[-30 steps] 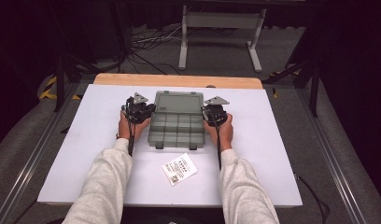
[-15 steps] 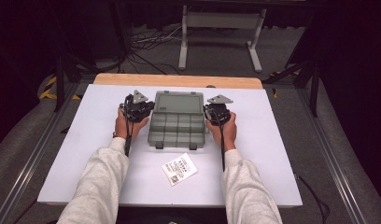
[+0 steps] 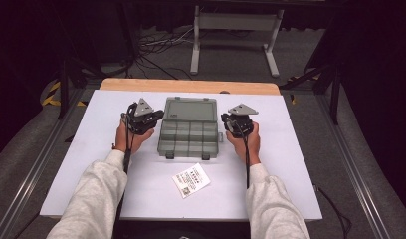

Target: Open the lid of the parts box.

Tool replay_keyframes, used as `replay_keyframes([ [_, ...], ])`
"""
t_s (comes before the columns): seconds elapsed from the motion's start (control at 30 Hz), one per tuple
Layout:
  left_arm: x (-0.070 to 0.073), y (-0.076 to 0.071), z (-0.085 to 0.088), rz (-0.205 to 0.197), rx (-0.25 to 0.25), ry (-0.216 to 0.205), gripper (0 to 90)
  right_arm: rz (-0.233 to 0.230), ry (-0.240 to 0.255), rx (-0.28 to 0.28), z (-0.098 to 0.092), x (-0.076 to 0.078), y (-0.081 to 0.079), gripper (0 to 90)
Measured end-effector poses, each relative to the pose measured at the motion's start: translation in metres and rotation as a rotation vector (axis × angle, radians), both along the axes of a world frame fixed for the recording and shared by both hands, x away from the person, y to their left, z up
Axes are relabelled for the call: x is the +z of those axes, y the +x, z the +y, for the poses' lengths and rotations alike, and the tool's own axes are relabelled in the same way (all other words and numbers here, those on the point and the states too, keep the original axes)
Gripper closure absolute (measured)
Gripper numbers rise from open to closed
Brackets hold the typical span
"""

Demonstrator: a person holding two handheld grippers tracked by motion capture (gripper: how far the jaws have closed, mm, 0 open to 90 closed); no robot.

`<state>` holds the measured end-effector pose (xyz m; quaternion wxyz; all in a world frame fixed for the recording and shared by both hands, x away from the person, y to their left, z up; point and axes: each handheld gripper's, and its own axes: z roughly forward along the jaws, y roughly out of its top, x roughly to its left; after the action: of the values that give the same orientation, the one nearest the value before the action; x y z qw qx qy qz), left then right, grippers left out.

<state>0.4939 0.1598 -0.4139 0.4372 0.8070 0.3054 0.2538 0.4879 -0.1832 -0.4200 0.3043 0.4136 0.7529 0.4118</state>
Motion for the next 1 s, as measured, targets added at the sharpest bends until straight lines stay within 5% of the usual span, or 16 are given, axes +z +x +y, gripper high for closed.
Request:
replay_keyframes([
  [0.47, -0.001, -0.027, 0.023, -0.058, -0.101, 0.028, 82.2, -0.023, 0.017, 0.067, -0.014, 0.006, -0.027, 82.3],
  [1.0, 0.001, -0.077, 0.046, -0.137, -0.216, -0.005, 74.7, -0.013, 0.018, 0.183, -0.019, 0.004, -0.079, 79.4],
])
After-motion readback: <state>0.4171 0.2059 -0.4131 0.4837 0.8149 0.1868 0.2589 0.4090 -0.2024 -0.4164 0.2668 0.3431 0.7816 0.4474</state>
